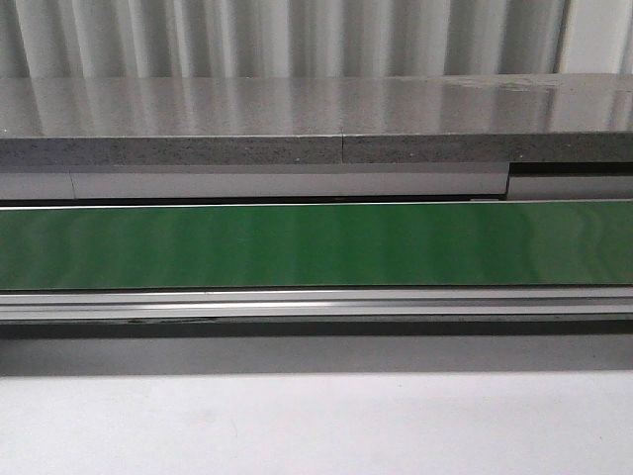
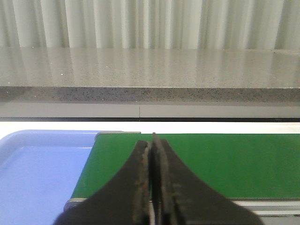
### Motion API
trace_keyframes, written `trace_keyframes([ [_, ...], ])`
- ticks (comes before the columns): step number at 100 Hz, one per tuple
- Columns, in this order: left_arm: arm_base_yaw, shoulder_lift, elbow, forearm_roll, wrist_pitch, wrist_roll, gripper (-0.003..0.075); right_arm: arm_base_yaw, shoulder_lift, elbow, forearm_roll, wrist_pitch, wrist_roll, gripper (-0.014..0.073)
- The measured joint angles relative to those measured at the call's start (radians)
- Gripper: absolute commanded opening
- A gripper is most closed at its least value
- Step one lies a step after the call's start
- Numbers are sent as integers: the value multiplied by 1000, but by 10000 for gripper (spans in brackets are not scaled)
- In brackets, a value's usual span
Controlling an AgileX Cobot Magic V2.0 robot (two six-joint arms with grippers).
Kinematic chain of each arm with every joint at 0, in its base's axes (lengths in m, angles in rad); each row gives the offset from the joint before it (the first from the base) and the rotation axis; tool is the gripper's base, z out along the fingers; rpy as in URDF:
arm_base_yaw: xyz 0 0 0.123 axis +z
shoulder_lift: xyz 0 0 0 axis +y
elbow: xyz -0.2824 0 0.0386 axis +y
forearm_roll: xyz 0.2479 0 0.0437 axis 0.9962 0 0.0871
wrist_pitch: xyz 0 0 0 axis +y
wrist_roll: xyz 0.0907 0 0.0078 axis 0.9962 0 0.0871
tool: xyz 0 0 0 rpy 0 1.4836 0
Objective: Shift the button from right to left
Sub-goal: 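Move the right gripper over the yellow push button on the green pad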
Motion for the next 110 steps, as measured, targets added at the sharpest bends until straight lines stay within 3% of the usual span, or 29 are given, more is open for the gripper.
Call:
trace_keyframes([
  [90,0,0,0,0,0,0,-20,0,0,0,0,2,0,-67],
  [110,0,0,0,0,0,0,-20,0,0,-120,0,156,0,-67],
])
